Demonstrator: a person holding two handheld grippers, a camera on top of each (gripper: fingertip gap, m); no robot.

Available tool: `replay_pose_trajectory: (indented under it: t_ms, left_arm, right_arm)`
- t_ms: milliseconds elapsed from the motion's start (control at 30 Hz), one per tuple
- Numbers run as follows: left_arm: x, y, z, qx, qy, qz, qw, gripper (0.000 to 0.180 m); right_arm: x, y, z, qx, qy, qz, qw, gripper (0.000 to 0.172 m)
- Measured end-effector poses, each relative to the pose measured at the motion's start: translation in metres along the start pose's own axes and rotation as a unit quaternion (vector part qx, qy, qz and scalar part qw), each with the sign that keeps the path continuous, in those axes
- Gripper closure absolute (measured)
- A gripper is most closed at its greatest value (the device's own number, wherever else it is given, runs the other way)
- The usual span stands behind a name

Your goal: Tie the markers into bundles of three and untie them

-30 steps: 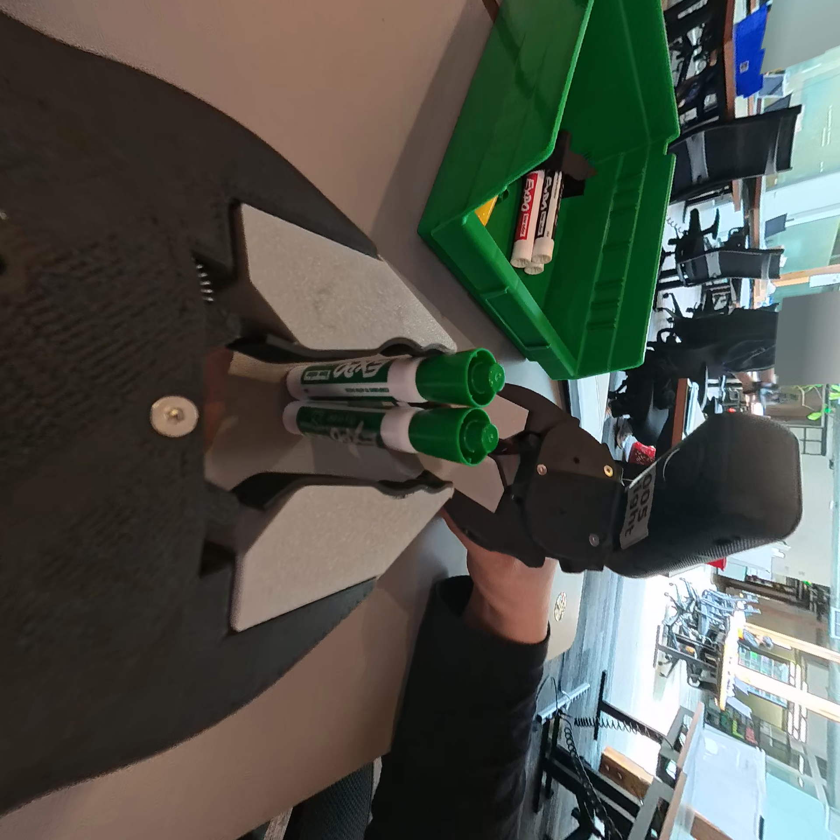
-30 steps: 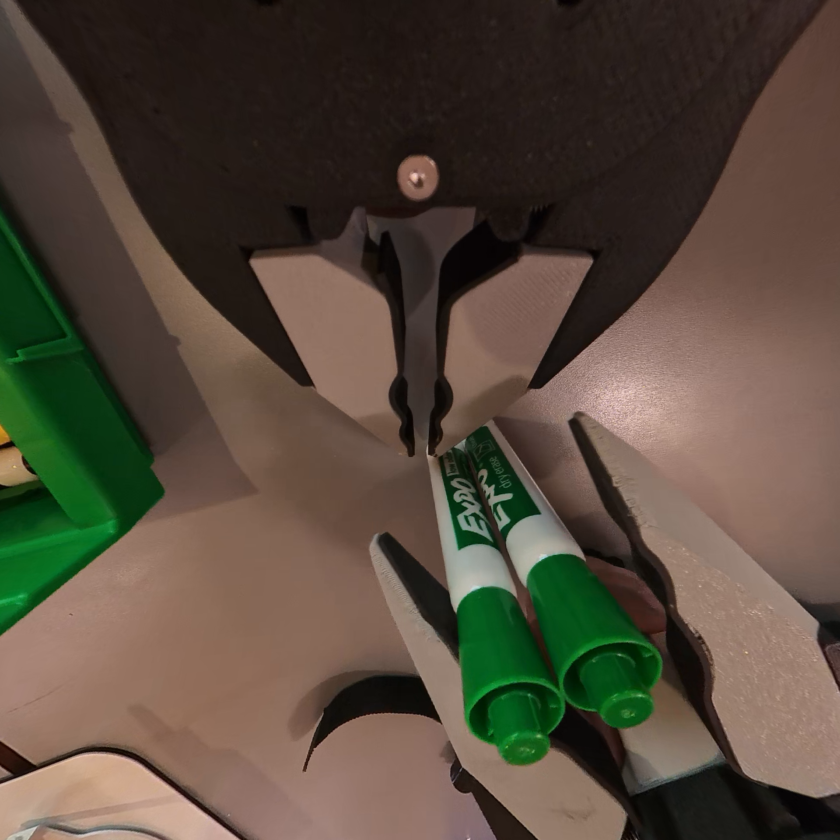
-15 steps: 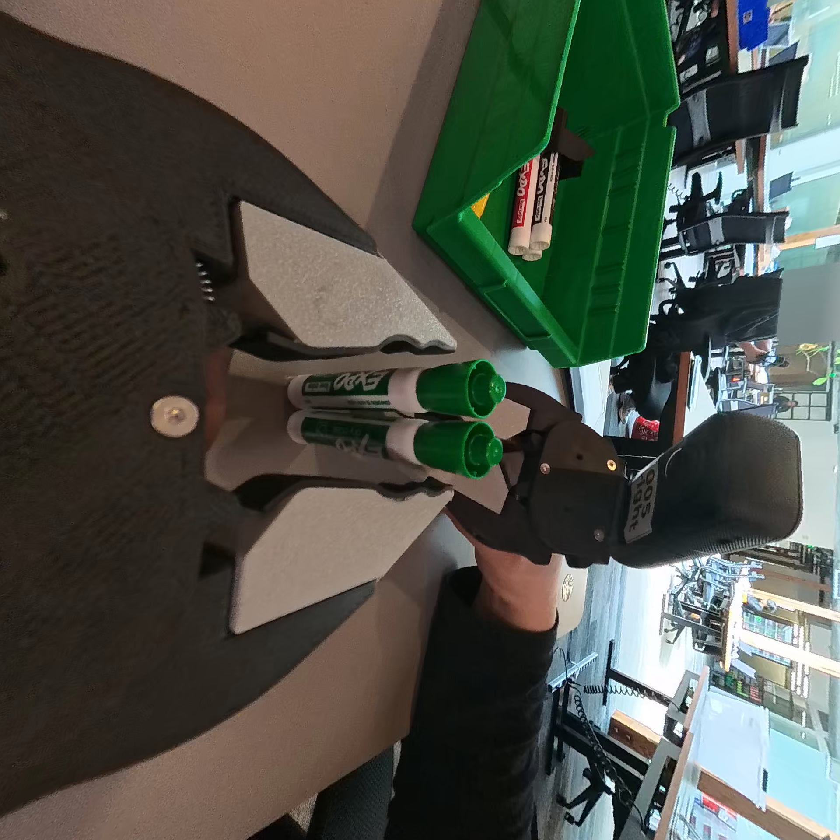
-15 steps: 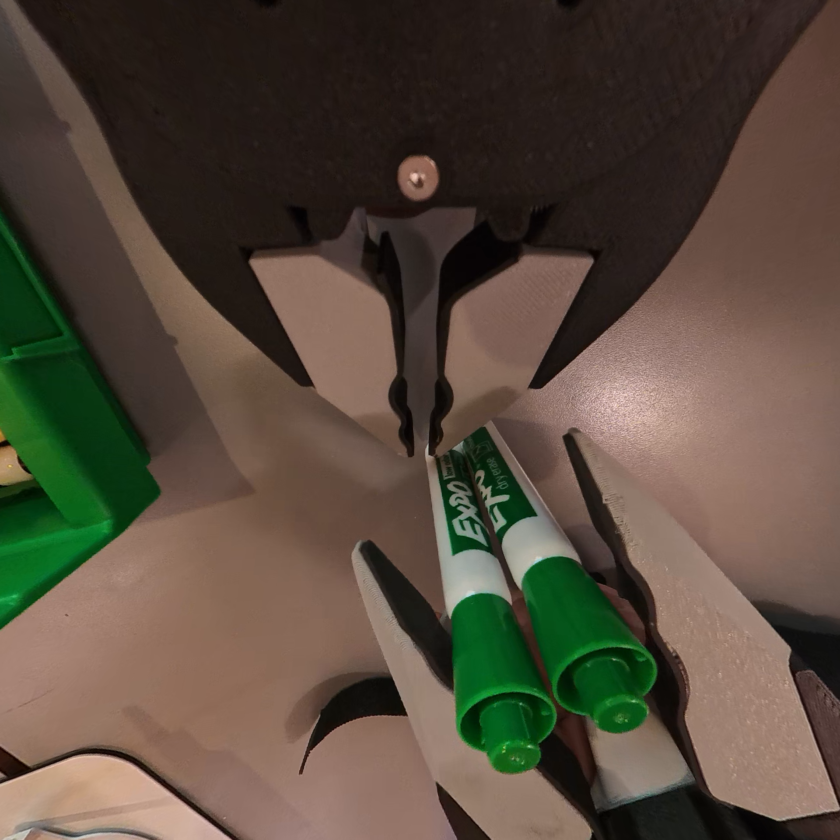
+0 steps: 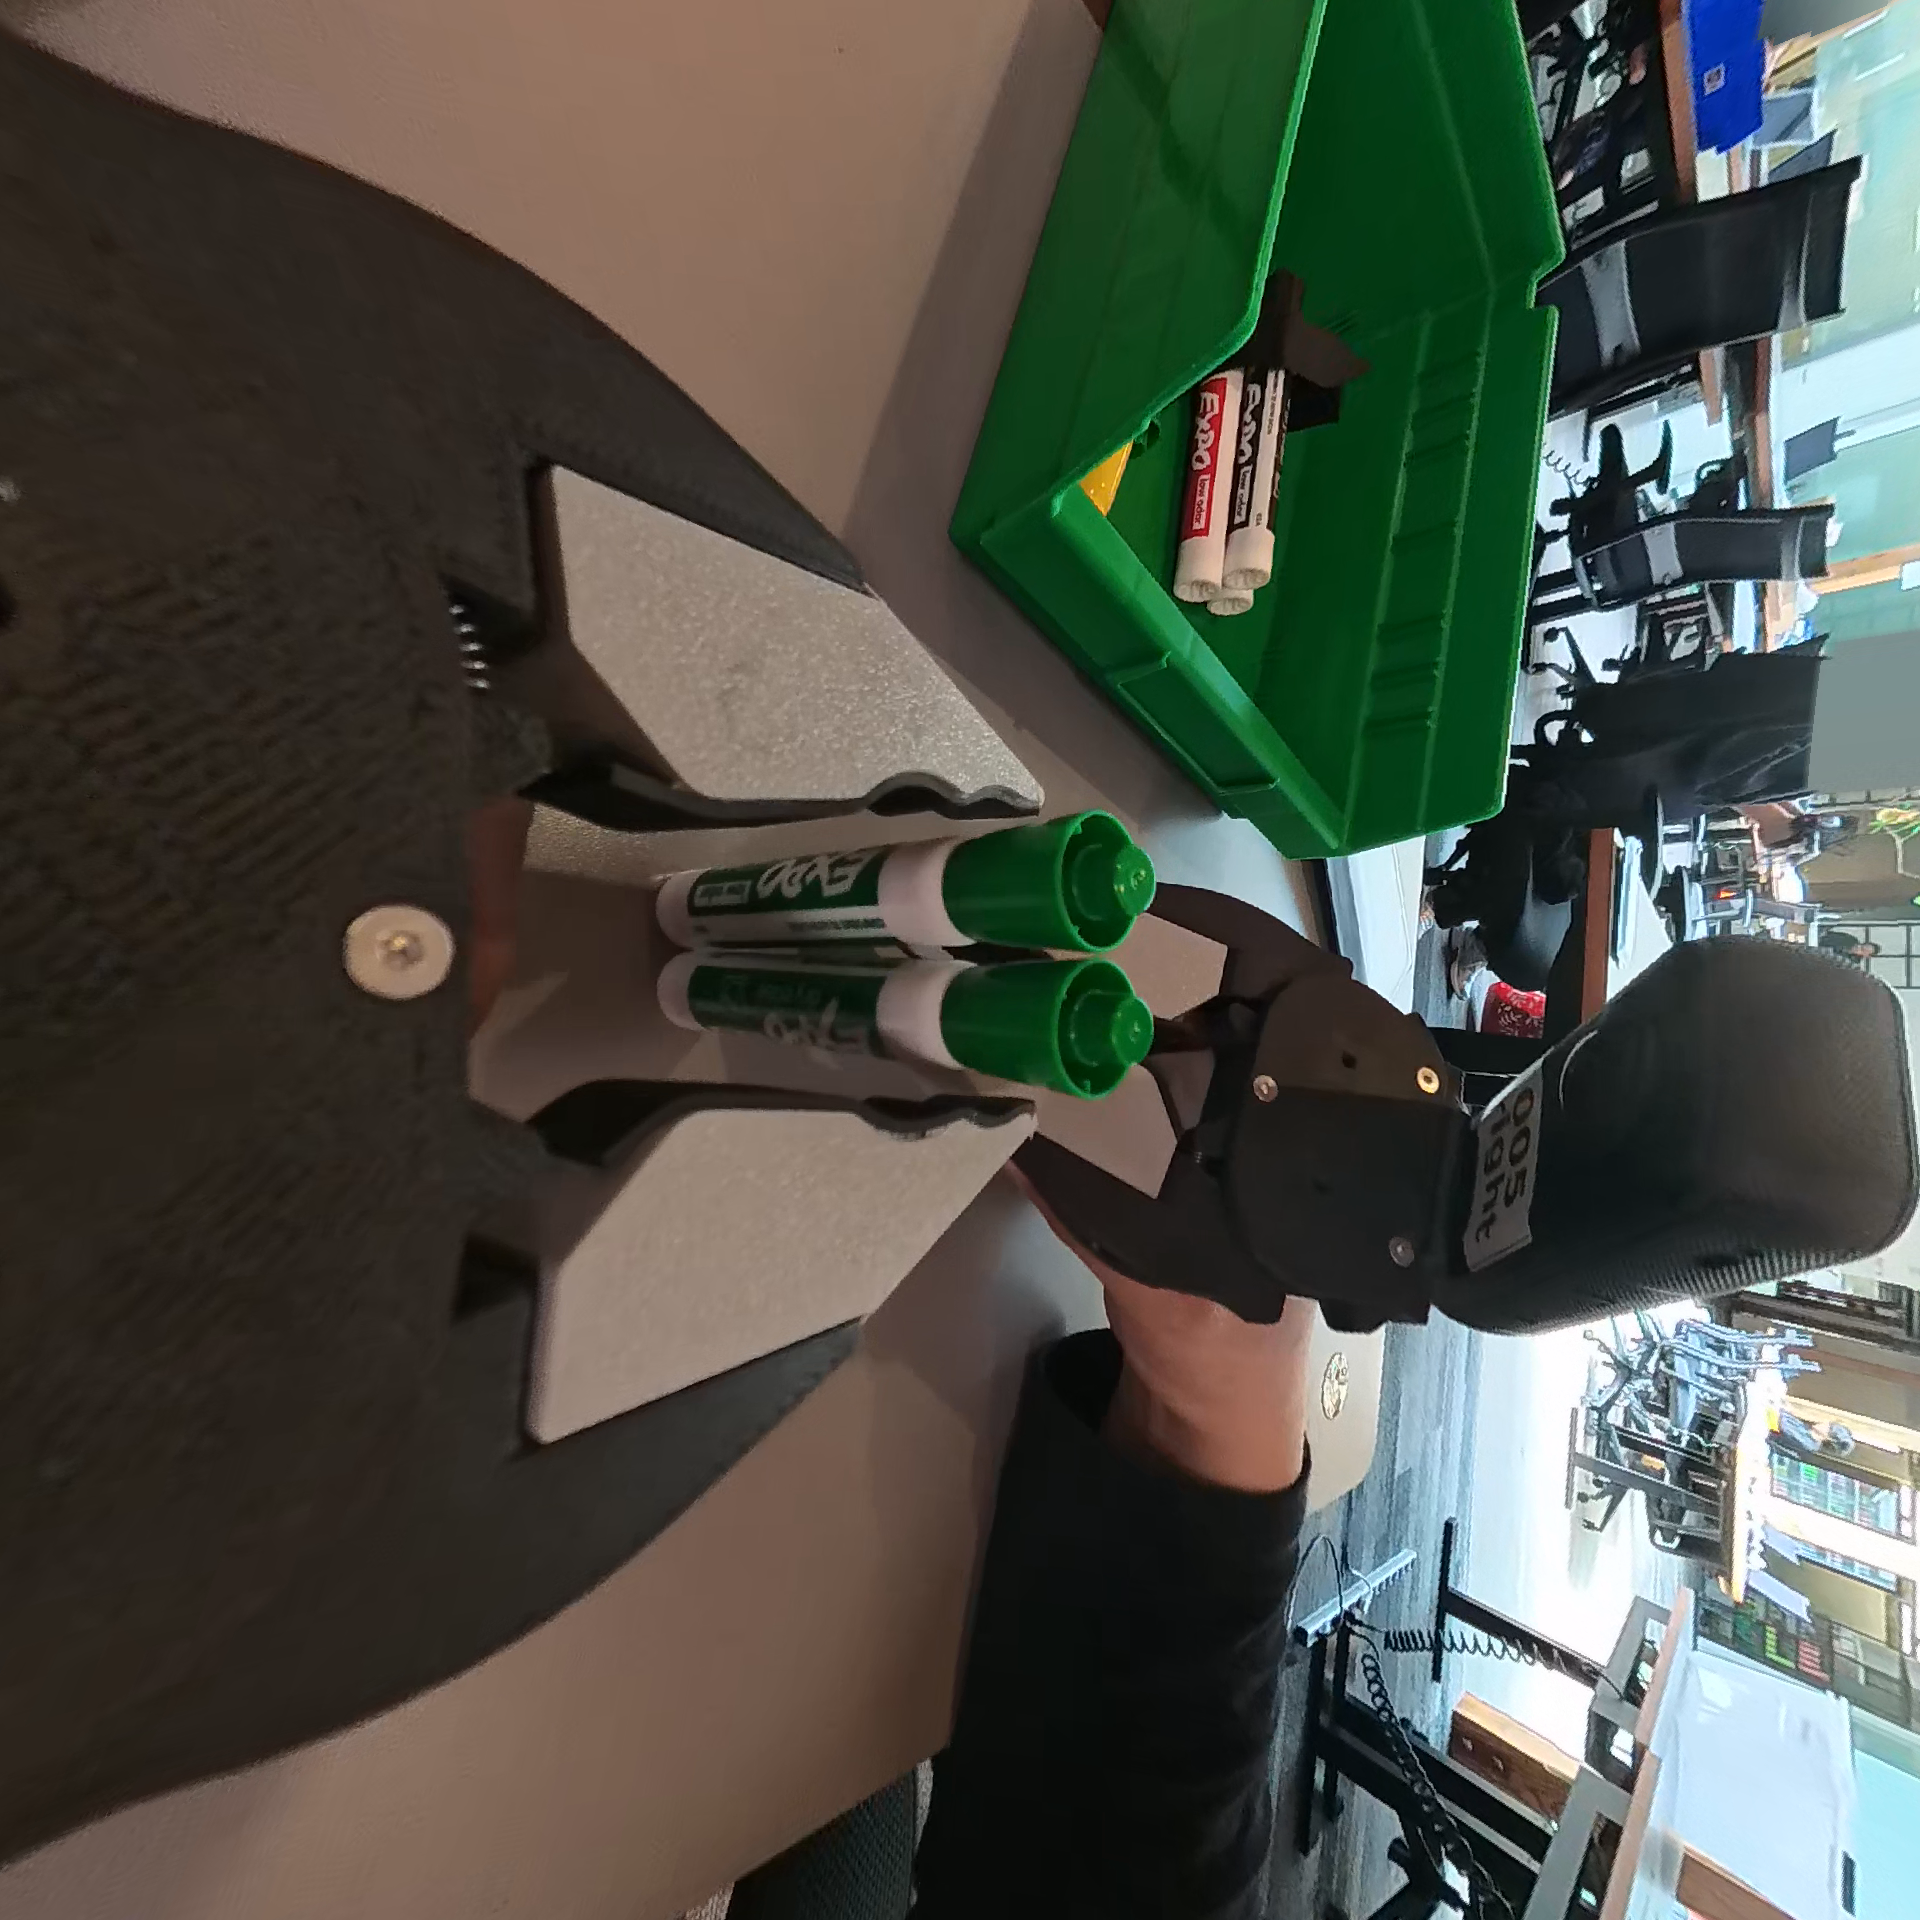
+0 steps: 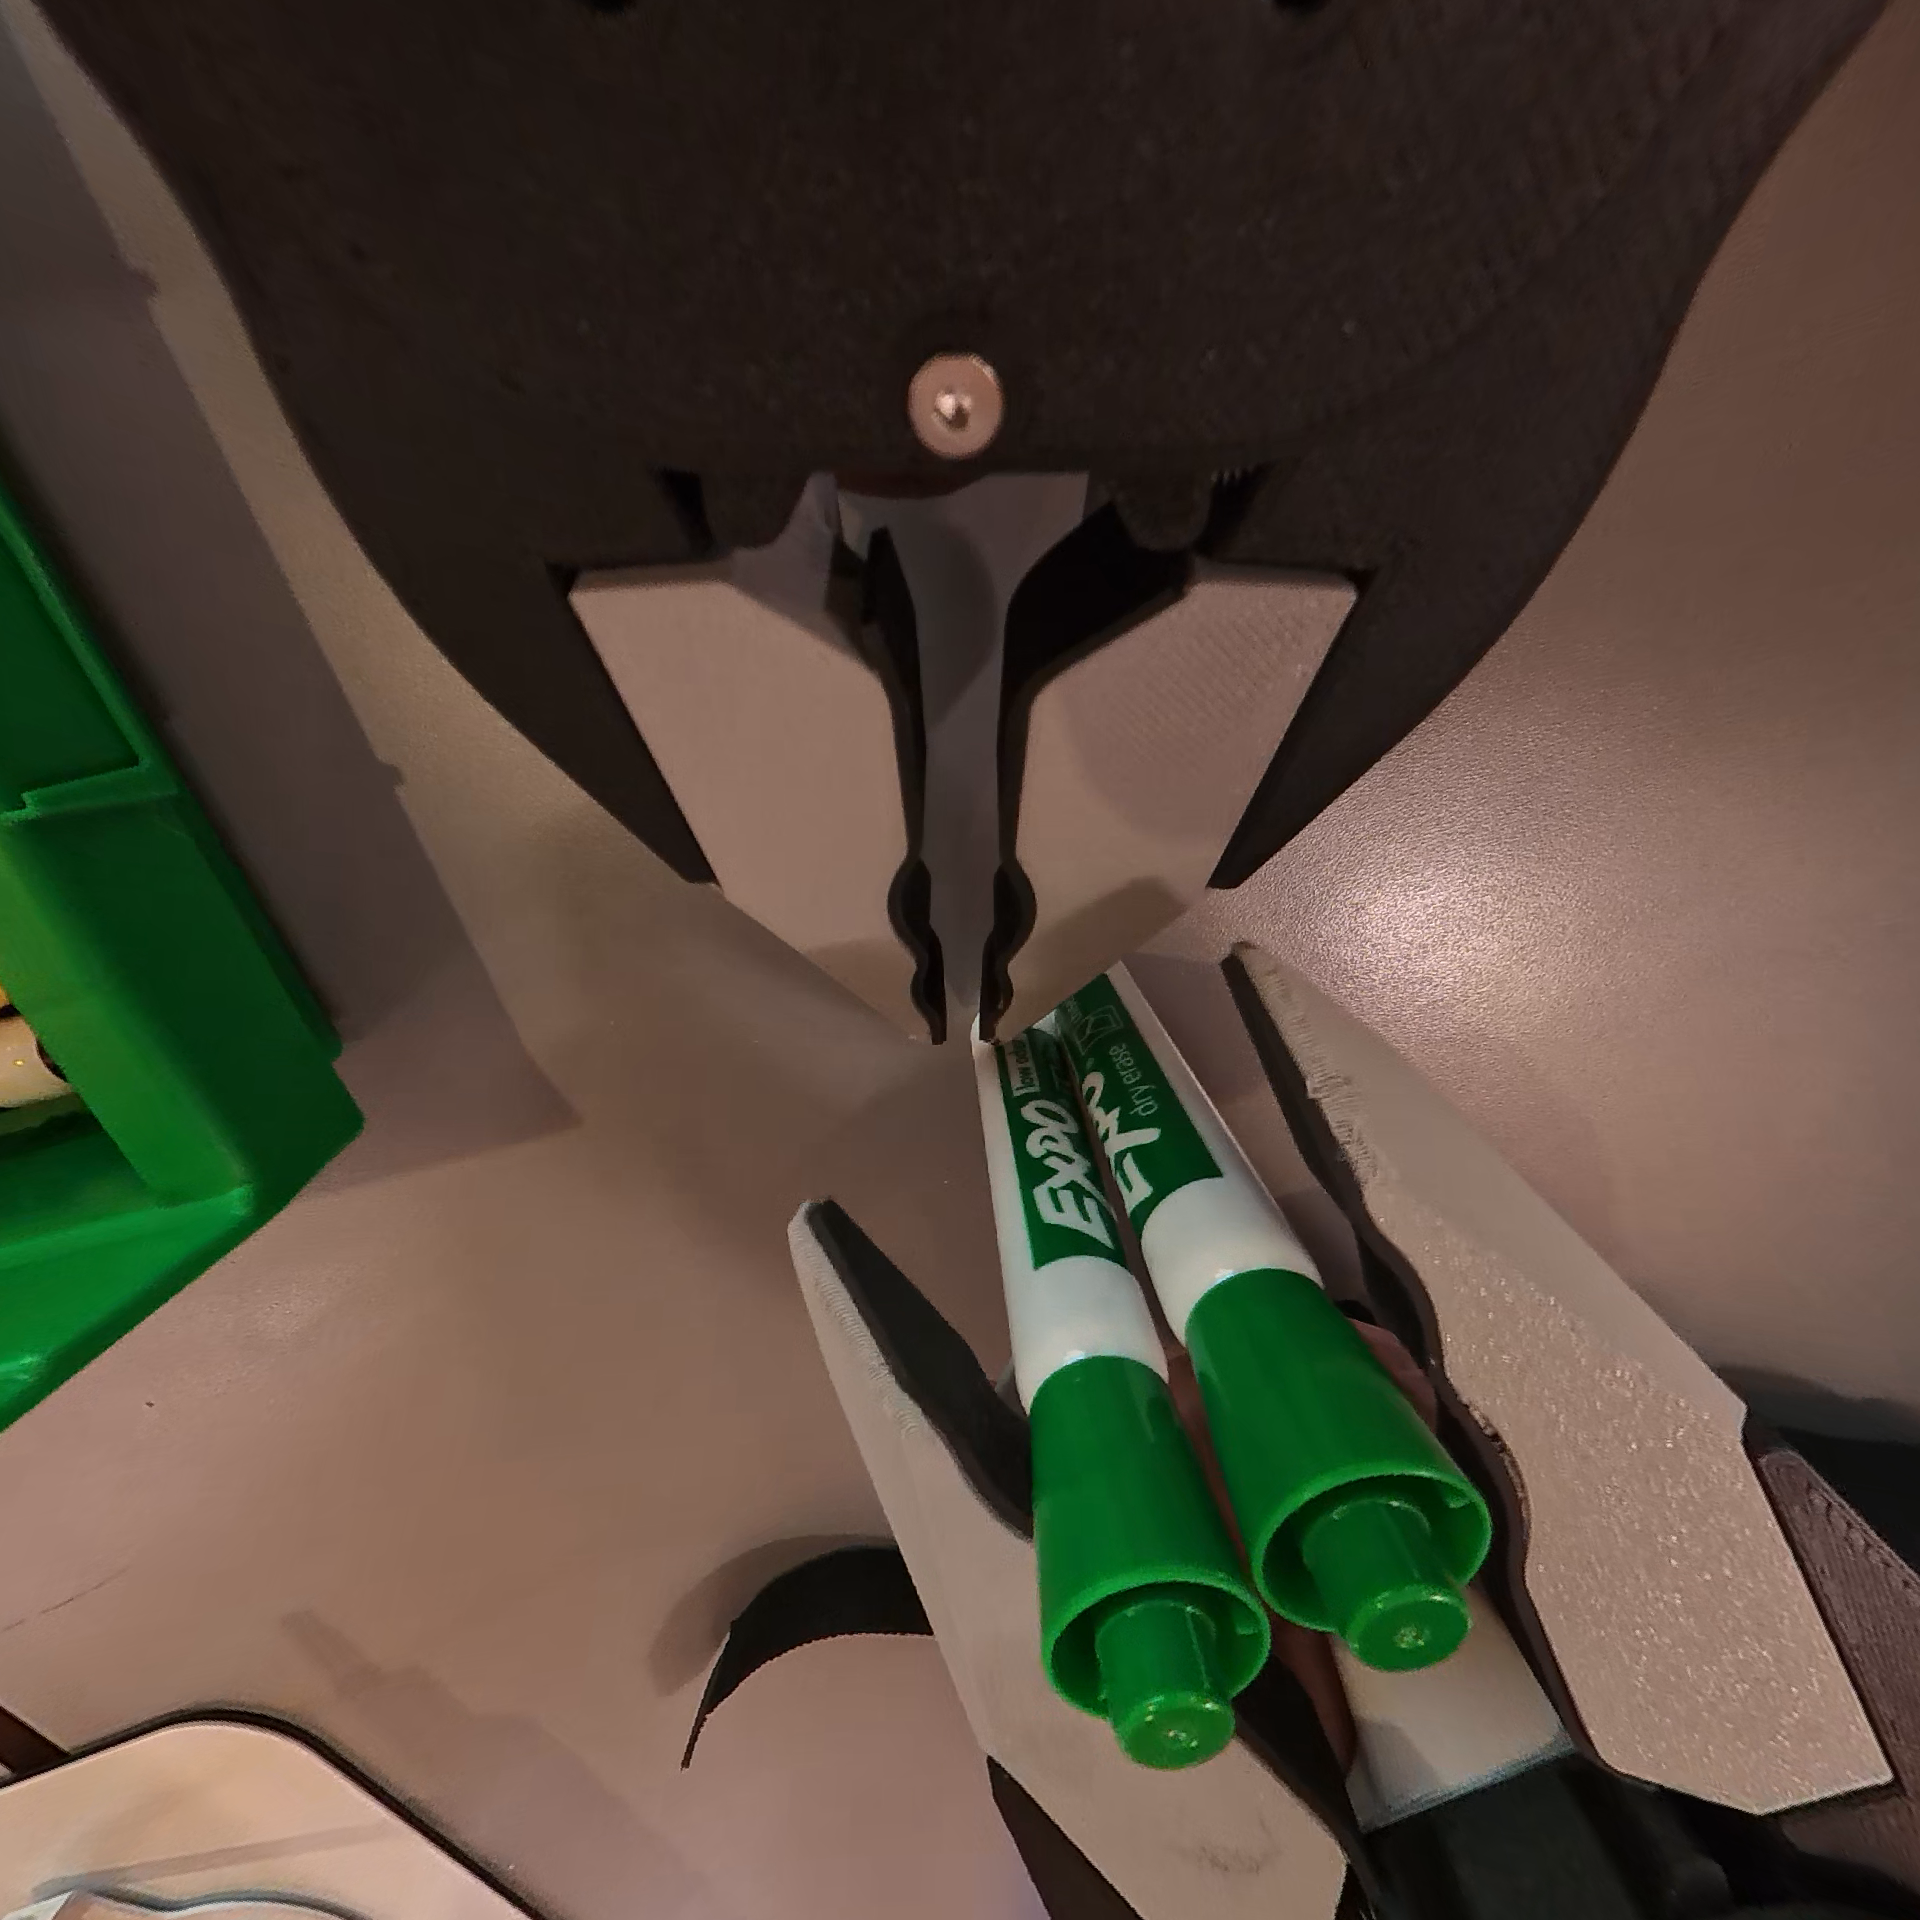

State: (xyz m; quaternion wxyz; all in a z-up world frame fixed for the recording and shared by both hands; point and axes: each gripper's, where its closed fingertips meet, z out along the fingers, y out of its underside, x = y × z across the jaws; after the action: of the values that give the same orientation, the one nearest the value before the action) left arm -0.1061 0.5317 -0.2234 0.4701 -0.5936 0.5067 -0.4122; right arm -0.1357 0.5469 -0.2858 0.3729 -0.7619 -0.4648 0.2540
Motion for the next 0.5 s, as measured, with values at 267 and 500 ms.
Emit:
replay_pose_trajectory:
  t_ms: [267, 500]
  left_arm:
    - [-0.0009, -0.0009, -0.0006, 0.004, -0.002, -0.001, 1.000, 0.132]
    - [-0.0002, -0.0017, -0.0013, 0.007, -0.002, 0.001, 1.000, 0.138]
  right_arm:
    - [-0.0002, 0.0000, 0.0001, 0.000, -0.001, 0.000, 1.000, 0.170]
    - [-0.0003, 0.0000, 0.0003, 0.000, -0.001, 0.000, 1.000, 0.169]
